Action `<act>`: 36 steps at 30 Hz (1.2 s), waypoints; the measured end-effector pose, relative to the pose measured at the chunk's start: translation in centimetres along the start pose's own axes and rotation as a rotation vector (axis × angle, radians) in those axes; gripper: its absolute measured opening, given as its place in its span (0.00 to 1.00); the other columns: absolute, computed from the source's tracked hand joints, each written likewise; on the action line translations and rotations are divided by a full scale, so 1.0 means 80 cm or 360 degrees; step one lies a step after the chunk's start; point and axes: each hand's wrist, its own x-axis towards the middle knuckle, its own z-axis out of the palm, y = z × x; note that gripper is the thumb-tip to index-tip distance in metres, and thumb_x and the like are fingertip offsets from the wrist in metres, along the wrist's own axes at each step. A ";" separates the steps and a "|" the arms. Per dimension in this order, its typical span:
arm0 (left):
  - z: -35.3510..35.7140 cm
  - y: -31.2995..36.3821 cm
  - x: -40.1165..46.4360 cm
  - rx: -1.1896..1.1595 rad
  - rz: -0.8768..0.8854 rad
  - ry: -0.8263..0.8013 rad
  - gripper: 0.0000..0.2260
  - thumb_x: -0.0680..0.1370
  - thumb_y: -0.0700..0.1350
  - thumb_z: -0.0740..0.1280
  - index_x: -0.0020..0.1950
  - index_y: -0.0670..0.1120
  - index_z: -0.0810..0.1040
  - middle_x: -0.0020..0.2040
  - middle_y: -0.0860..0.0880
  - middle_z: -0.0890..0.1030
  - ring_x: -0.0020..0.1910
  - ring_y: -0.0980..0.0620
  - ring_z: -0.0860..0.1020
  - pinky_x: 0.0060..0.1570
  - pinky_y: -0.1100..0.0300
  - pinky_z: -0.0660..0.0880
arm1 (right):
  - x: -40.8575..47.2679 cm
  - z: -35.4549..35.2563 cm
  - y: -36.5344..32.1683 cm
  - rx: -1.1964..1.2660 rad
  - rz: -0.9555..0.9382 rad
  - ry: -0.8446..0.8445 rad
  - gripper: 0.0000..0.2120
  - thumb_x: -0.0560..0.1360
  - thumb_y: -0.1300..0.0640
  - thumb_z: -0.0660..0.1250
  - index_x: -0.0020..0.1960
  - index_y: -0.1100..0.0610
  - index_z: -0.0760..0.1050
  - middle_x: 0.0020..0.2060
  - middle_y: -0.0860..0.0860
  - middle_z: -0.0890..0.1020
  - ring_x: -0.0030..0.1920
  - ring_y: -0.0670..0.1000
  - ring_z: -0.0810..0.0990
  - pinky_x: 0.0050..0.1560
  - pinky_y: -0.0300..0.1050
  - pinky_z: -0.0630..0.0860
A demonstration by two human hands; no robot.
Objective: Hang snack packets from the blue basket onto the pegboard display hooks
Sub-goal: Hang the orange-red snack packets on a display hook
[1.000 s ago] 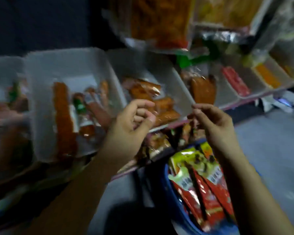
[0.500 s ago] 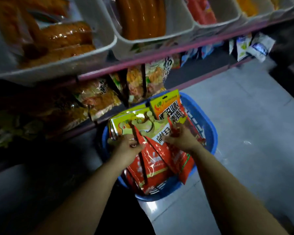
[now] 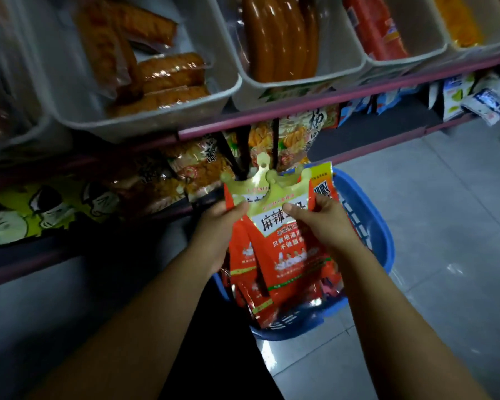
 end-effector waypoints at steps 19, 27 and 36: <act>-0.256 0.358 -0.275 -0.0193 0.1845 0.0506 0.13 0.68 0.44 0.70 0.51 0.45 0.75 0.44 0.48 0.86 0.42 0.52 0.84 0.39 0.62 0.79 | -0.172 0.302 -0.401 0.0345 -0.1298 -0.0826 0.02 0.70 0.56 0.73 0.42 0.51 0.81 0.39 0.49 0.87 0.39 0.51 0.86 0.37 0.42 0.81; -0.356 0.472 -0.362 -0.0026 0.2195 0.0726 0.08 0.71 0.37 0.71 0.45 0.47 0.76 0.33 0.52 0.83 0.33 0.57 0.82 0.34 0.65 0.78 | -0.233 0.411 -0.493 0.0372 -0.1425 -0.0987 0.13 0.66 0.50 0.74 0.46 0.55 0.79 0.38 0.52 0.87 0.38 0.54 0.86 0.36 0.46 0.82; -0.401 0.548 -0.387 0.0137 0.2270 0.0684 0.18 0.62 0.45 0.77 0.49 0.49 0.77 0.34 0.52 0.82 0.36 0.53 0.83 0.34 0.63 0.77 | -0.255 0.461 -0.553 0.0434 -0.1560 -0.0961 0.12 0.64 0.48 0.73 0.42 0.54 0.82 0.38 0.54 0.87 0.37 0.55 0.86 0.34 0.43 0.81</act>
